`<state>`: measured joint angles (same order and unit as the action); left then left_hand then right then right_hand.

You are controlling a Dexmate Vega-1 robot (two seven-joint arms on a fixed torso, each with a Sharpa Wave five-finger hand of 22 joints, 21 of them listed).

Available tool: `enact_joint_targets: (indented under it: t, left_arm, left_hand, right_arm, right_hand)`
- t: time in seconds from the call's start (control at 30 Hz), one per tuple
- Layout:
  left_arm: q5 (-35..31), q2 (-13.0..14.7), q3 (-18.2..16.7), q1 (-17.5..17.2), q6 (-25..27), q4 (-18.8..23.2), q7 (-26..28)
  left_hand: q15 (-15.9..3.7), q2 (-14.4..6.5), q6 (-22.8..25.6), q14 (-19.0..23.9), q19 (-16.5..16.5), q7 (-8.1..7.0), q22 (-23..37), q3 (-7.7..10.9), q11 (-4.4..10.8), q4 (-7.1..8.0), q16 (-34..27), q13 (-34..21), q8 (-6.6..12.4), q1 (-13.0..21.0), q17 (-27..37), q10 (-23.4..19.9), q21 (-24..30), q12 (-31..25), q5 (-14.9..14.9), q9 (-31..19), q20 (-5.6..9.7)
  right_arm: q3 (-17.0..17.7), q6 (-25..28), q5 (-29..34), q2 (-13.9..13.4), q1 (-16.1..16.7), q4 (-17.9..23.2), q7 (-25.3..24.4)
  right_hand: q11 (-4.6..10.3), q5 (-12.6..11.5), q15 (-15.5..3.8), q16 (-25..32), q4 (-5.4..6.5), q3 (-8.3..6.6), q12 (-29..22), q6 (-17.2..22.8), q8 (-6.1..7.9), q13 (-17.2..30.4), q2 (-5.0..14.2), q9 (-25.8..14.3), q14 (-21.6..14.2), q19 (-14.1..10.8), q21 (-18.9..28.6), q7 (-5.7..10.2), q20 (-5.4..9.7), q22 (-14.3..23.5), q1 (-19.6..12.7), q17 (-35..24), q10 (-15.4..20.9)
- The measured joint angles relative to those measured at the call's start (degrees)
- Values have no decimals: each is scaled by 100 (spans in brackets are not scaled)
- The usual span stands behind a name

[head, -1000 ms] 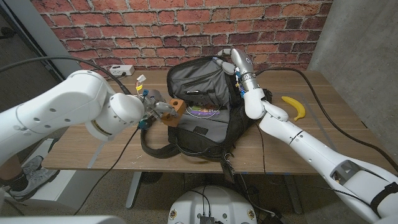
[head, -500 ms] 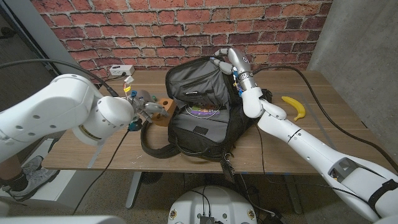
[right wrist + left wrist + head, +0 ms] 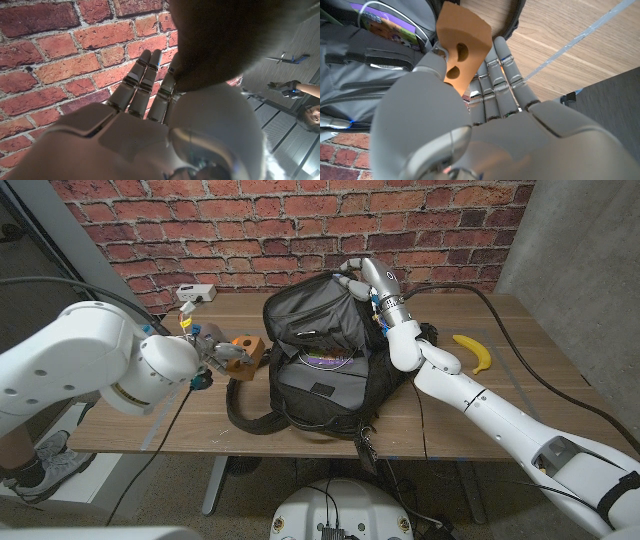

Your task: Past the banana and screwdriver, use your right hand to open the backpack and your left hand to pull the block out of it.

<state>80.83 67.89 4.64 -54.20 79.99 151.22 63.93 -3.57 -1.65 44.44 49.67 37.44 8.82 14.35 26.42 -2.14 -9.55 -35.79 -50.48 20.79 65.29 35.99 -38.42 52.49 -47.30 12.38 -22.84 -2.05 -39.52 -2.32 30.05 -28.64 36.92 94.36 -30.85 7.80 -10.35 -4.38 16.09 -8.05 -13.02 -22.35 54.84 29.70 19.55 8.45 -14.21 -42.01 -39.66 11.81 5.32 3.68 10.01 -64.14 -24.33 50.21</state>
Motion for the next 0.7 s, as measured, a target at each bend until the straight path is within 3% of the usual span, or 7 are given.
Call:
enact_joint_targets:
  t: [0.27, 0.7]
  left_arm:
    - [-17, 48, -269, -194, 0, -133, 3]
    - [61, 152, -276, -101, 0, -369, 7]
  left_hand:
    - [0, -9, 0, 1, 0, 1, -22, 3, 2, 3, 8, -13, 49, -9, 31, -2, 51, 16, 0, 0, 0]
    - [7, -32, 22, 11, -31, -22, -51, 3, 10, 3, 27, -13, 48, -32, 53, -10, 117, 22, -3, 0, 31]
  right_arm:
    - [29, 159, 127, -95, 139, 344, 118]
    - [85, 435, 250, -147, 352, 747, 261]
  right_hand:
    - [0, 1, 0, 0, 0, 0, 0, 0, -2, 0, 11, -3, 0, 0, 0, 0, 0, 0, 11, 0, 0]
    - [0, 6, 0, -22, 0, 0, 0, 0, -13, -1, 11, -5, 0, 0, 0, 0, 0, 0, 11, 1, 0]
